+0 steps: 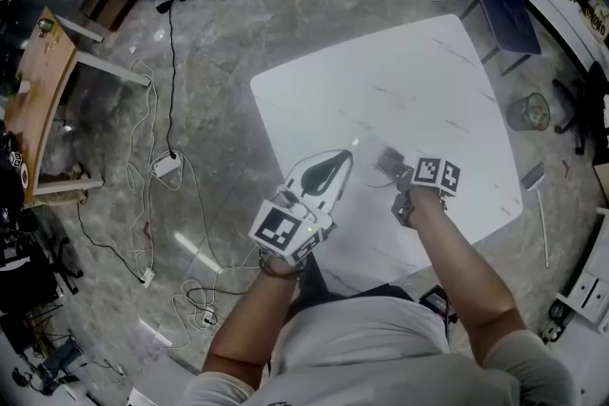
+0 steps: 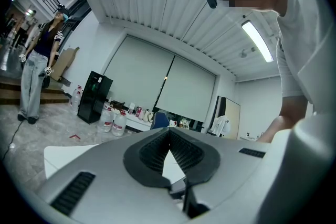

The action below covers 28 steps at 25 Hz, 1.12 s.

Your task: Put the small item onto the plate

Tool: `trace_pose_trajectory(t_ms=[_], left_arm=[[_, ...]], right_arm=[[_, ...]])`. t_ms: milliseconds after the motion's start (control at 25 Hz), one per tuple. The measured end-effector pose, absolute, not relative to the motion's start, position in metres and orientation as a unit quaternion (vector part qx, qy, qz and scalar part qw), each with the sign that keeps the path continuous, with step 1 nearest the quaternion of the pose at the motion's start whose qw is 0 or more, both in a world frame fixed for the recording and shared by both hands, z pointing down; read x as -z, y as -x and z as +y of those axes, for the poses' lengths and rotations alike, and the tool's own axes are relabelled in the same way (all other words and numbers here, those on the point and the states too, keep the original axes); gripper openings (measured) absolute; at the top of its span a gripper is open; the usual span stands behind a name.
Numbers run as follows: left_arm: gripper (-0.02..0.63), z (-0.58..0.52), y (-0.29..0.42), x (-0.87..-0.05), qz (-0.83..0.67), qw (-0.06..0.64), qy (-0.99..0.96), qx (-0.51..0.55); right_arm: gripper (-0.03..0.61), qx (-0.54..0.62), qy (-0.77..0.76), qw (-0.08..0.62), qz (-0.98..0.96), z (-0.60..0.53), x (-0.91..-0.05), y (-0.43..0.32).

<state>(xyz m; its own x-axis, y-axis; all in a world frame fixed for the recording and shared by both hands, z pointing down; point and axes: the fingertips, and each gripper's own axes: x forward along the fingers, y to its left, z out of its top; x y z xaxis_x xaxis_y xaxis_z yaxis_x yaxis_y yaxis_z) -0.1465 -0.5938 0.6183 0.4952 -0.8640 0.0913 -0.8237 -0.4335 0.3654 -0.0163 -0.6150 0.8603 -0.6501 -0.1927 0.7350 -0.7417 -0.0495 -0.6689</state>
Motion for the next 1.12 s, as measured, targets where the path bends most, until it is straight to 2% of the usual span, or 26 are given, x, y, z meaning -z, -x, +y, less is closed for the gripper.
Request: trace_pose_trajectory(t_ms=[360,680,1120], left_arm=[[0.006,-0.577,0.126,-0.599,-0.497,0.17,-0.849,0.052],[0.006,-0.55,0.092,-0.57,-0.494,0.165,-0.852,0.05],[0.006,-0.519,0.036,-0.479,-0.493,0.135,-0.857,0.059]], right_arm=[[0.27,-0.624,-0.35,0.193,-0.672,-0.604,-0.828,0.0],[0.261,-0.563,-0.291,0.167,-0.755,-0.58,-0.728,0.0],[0.102,-0.34,-0.225,0.098,-0.908,-0.551,-0.527,-0.026]])
